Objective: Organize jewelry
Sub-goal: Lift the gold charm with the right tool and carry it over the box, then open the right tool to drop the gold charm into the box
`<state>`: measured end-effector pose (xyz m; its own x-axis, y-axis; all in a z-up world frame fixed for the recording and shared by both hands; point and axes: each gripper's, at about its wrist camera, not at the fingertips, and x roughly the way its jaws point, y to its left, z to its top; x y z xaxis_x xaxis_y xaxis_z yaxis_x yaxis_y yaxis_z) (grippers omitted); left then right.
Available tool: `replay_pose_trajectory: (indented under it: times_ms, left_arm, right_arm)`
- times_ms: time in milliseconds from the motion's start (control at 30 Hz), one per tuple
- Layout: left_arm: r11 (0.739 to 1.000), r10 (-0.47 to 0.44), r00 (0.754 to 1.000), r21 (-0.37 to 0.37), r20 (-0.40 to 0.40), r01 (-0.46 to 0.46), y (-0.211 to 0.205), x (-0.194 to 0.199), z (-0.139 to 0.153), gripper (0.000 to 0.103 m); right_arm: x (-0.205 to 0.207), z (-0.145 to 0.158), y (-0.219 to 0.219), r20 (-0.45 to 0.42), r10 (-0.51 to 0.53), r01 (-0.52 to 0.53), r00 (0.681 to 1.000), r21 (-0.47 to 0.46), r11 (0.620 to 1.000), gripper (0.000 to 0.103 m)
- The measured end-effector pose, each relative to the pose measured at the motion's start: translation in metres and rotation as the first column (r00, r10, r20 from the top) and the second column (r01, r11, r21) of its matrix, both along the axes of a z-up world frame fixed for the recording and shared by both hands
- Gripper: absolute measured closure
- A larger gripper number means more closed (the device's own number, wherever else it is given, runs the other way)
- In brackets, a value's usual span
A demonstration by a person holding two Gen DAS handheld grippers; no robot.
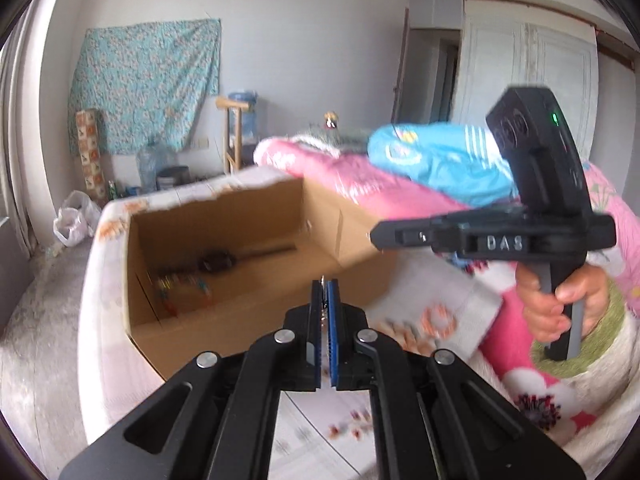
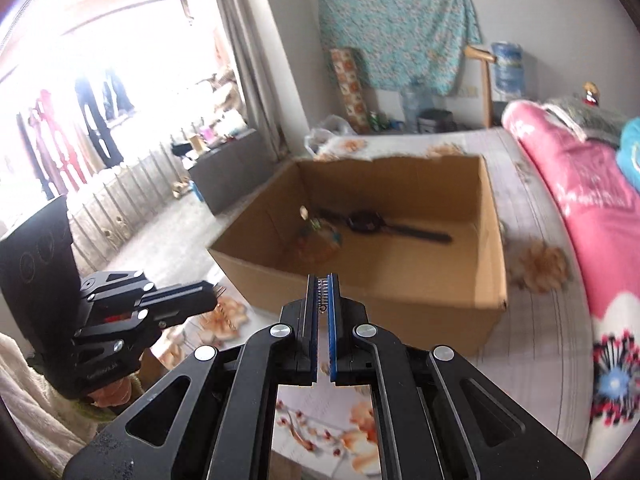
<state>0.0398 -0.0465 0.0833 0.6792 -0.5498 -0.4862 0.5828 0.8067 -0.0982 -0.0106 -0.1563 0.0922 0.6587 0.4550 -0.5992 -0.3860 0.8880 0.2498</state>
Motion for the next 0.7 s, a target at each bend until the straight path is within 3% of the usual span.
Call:
replay_pose_trajectory:
  times_ms: [133,200,300,500,600,700]
  left_arm:
    - [1.0,0.025,0.999,-0.016,-0.046,-0.026,0.009,0.046,0.017,0.101]
    - [0.999,0.029,0.991,-0.017,-0.129,-0.031,0.009,0.08,0.016,0.101]
    - [0.999,0.033,0.965,-0.016,-0.259,-0.039,0.011,0.126,0.003,0.101]
    - [0.998,0.067,0.927,0.044,-0.368,-0.054,0.0,0.182,-0.03,0.1]
    - [0.996,0.08,0.915,0.069,-0.395,-0.057,-0.006,0.196,-0.039,0.099]
    - [0.993,0.107,0.892,0.084,-0.438,-0.078,-0.009,0.207,-0.049,0.09]
  right_arm:
    - [0.039,0.008,0.0,-0.016,0.036,-0.036,0.999,0.02,0.999,0.101]
    - [0.061,0.007,0.0,-0.059,0.052,-0.05,0.997,0.029,0.998,0.101]
    - [0.096,-0.003,0.006,-0.139,0.06,-0.058,0.988,0.019,0.998,0.101]
    - [0.147,-0.029,0.012,-0.272,0.041,-0.046,0.961,-0.012,0.999,0.101]
    - [0.159,-0.037,0.016,-0.285,0.019,-0.036,0.958,-0.054,0.998,0.096]
    - [0.163,-0.039,0.016,-0.28,0.008,-0.029,0.96,-0.071,0.997,0.095]
